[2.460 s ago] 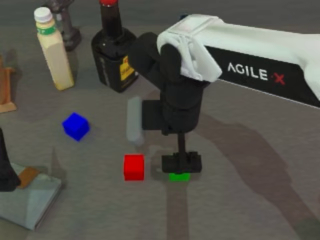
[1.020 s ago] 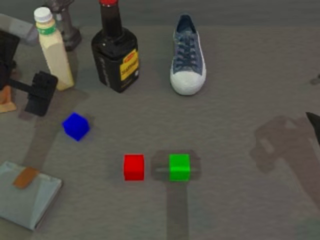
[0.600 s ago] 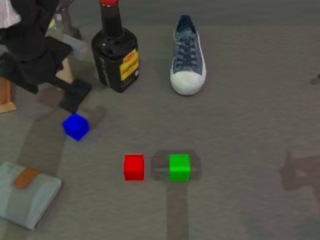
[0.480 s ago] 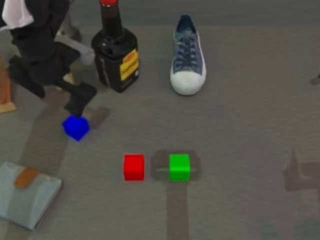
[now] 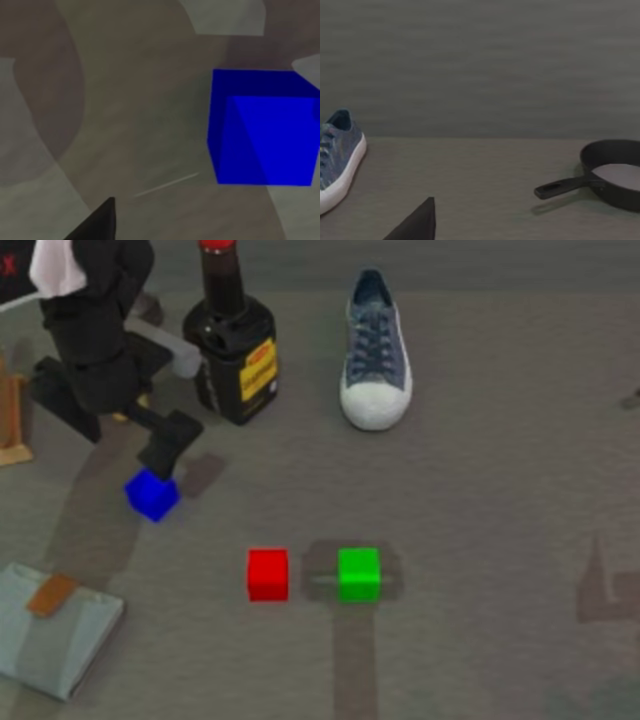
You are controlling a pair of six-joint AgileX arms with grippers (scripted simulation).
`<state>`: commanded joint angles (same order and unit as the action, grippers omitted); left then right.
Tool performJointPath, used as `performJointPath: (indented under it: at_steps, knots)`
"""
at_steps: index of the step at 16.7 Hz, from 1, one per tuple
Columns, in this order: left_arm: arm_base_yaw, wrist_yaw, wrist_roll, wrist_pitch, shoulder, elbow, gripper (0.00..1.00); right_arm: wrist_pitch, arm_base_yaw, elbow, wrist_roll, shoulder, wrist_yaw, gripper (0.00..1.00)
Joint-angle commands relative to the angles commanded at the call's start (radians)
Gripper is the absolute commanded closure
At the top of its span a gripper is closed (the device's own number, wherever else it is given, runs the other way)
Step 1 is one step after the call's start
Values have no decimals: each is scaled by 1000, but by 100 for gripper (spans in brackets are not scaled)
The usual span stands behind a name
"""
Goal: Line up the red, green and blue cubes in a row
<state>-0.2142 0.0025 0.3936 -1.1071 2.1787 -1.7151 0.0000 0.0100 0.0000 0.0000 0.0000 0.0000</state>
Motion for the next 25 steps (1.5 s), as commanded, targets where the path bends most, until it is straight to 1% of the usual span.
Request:
performJointPath:
  at_steps: [3, 9, 14, 25]
  knots:
    - [-3, 1, 3, 40, 16, 26, 0, 0, 0, 0, 0, 0, 0, 0]
    - [-4, 1, 3, 247, 102, 141, 0, 0, 0, 0, 0, 0, 0, 0]
    - [-4, 1, 3, 261, 111, 150, 0, 0, 0, 0, 0, 0, 0, 0]
    - [-4, 1, 3, 261, 111, 150, 83, 0, 0, 0, 0, 0, 0, 0]
